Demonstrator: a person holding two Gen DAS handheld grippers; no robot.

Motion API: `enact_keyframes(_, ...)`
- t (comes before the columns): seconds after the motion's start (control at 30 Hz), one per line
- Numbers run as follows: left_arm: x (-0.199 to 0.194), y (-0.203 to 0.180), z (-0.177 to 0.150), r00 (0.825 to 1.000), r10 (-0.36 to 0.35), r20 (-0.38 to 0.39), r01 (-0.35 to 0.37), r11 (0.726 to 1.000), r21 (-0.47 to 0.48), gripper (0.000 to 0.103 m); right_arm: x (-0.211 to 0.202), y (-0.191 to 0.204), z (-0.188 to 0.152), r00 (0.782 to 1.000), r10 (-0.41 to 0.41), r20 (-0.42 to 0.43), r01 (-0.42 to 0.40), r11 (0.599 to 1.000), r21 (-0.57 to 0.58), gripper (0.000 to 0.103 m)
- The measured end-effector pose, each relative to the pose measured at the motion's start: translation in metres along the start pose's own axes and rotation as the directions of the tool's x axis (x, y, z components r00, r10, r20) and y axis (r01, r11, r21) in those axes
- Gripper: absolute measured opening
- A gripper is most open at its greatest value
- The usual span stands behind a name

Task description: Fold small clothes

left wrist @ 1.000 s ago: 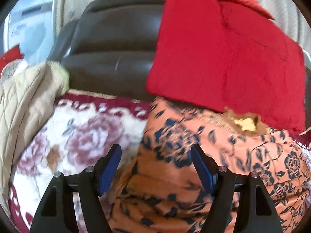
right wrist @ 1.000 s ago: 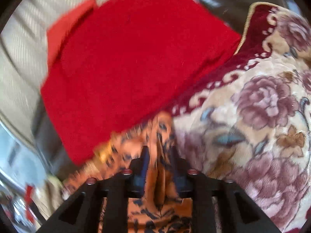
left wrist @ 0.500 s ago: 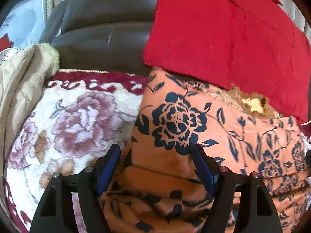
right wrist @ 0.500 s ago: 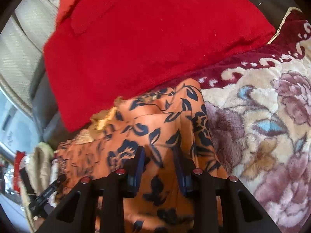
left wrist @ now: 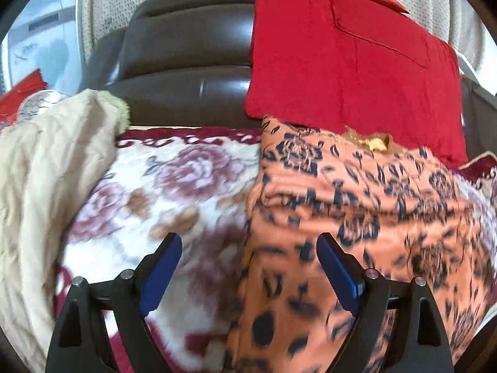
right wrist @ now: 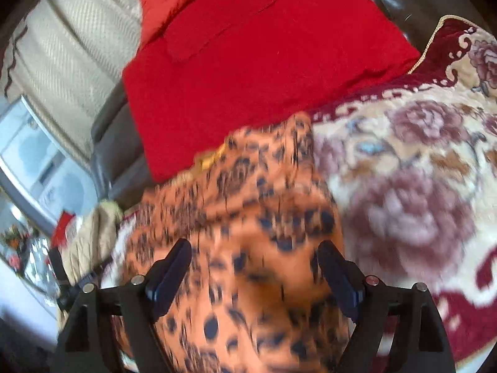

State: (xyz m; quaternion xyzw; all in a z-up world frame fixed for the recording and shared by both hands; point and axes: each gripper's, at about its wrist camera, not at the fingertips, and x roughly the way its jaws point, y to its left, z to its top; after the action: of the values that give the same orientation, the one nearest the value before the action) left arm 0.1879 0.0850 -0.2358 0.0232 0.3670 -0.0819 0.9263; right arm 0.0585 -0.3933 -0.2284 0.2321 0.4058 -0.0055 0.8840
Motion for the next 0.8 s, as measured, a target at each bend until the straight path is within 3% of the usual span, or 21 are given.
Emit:
enact_keyframes(0.13,-0.023,0.006,-0.035,0.999,0.02,-0.033,-0.019,1.0,0.017,0.089,-0.013,0.013,-0.032,0.998,-0.04,-0.05,0.035,0.995,-0.093,0.086)
enact_keyframes(0.3,-0.045,0.014,-0.072,0.995,0.035,-0.095,-0.033,0.999,0.025,0.089,-0.029,0.015,-0.048,0.994,-0.057,-0.09,0.047,0.992,-0.117,0.086)
enact_keyframes(0.47,-0.052,0.03,-0.105,0.98,-0.021,-0.198,0.011,0.999,-0.051,0.089,-0.043,-0.001,-0.062,0.979,-0.111,-0.169,0.098,0.992,-0.083,0.086)
enact_keyframes(0.57,-0.053,0.039,-0.121,0.964,-0.102,-0.244,0.076,0.99,-0.115,0.089,-0.048,-0.014,-0.077,0.965,-0.126,-0.23,0.116,0.992,-0.057,0.086)
enact_keyframes(0.67,-0.051,0.038,-0.132,0.953,-0.124,-0.278,0.094,0.988,-0.12,0.087,-0.05,-0.02,-0.091,0.952,-0.157,-0.263,0.142,0.987,-0.074,0.086)
enact_keyframes(0.7,-0.051,0.038,-0.133,0.951,-0.143,-0.275,0.113,0.986,-0.123,0.084,-0.049,-0.021,-0.095,0.948,-0.164,-0.271,0.148,0.986,-0.079,0.086)
enact_keyframes(0.77,-0.05,0.036,-0.133,0.939,-0.203,-0.277,0.169,0.975,-0.142,0.052,-0.048,-0.025,-0.103,0.94,-0.177,-0.292,0.159,0.984,-0.086,0.086)
enact_keyframes(0.8,-0.047,0.035,-0.133,0.929,-0.238,-0.285,0.2,0.967,-0.155,0.045,-0.048,-0.027,-0.106,0.937,-0.178,-0.299,0.16,0.983,-0.085,0.086)
